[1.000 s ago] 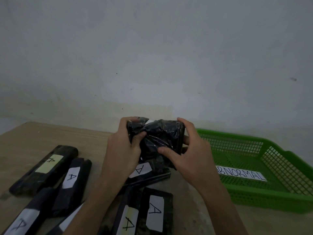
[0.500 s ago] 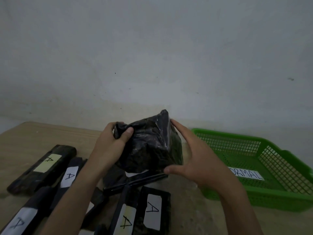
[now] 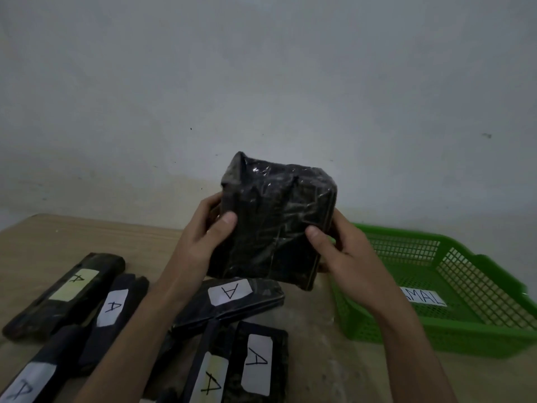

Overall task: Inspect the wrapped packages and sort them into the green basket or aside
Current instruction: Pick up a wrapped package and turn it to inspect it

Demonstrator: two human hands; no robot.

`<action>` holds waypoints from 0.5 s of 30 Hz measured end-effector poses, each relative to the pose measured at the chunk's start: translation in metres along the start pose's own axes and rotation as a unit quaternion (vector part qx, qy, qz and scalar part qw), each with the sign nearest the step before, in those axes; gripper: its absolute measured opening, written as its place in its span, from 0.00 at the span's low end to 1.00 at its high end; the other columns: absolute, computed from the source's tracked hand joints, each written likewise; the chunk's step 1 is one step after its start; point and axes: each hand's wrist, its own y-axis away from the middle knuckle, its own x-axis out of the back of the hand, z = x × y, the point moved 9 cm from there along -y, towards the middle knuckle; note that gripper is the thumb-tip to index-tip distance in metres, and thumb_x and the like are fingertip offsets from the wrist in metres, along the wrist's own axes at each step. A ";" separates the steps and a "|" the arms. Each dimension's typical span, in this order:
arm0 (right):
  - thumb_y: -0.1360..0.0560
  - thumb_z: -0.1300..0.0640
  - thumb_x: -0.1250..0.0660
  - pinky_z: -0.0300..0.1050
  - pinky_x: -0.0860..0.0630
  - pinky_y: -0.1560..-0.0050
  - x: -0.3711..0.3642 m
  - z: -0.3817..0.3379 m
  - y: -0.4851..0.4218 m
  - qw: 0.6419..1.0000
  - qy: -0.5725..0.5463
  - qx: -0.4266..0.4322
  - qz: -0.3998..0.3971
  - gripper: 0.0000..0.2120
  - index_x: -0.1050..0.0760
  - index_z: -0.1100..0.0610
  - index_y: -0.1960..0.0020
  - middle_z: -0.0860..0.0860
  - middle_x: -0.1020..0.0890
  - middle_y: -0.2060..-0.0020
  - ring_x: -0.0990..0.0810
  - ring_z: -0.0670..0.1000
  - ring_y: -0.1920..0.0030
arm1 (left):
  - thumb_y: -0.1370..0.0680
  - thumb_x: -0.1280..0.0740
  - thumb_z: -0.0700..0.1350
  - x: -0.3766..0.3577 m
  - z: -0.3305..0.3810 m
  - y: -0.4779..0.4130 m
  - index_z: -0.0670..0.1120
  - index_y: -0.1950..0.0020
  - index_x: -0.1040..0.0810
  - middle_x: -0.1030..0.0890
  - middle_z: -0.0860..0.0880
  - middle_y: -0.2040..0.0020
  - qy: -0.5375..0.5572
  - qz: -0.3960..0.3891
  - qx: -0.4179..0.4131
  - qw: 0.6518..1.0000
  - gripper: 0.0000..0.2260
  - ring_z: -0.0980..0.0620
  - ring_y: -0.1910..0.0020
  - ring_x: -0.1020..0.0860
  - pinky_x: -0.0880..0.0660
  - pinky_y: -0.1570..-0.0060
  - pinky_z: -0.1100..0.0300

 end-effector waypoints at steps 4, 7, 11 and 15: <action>0.22 0.49 0.41 0.56 0.20 0.47 0.013 0.000 0.002 0.996 -0.047 -0.029 0.077 0.07 0.25 0.42 0.49 0.42 0.16 0.54 0.17 0.41 0.53 | 0.33 0.32 0.55 -0.012 0.012 0.005 0.52 0.32 0.31 0.20 0.57 0.43 -0.041 -0.041 -0.038 0.998 0.29 0.60 0.45 0.21 0.25 0.55 0.71; 0.26 0.41 0.40 0.52 0.19 0.49 0.019 -0.004 0.004 0.994 -0.055 -0.023 0.093 0.16 0.25 0.45 0.43 0.44 0.16 0.52 0.17 0.42 0.53 | 0.28 0.30 0.51 -0.015 0.018 0.005 0.54 0.36 0.27 0.18 0.59 0.47 -0.042 -0.026 -0.036 0.998 0.21 0.61 0.49 0.19 0.25 0.55 0.72; 0.38 0.37 0.26 0.38 0.23 0.47 0.012 -0.009 0.005 1.000 -0.005 0.028 -0.008 0.41 0.37 0.42 0.28 0.41 0.23 0.38 0.22 0.39 0.43 | 0.25 0.36 0.51 -0.007 0.015 0.003 0.54 0.46 0.22 0.15 0.53 0.51 0.010 0.035 0.028 0.999 0.10 0.53 0.51 0.17 0.23 0.49 0.56; 0.39 0.50 0.20 0.42 0.33 0.34 0.001 -0.008 0.007 0.994 0.078 0.037 -0.067 0.51 0.46 0.38 0.26 0.37 0.30 0.32 0.30 0.38 0.34 | 0.22 0.39 0.51 -0.007 0.001 0.007 0.47 0.43 0.22 0.15 0.50 0.52 0.090 0.035 0.150 0.984 0.12 0.51 0.57 0.16 0.24 0.58 0.55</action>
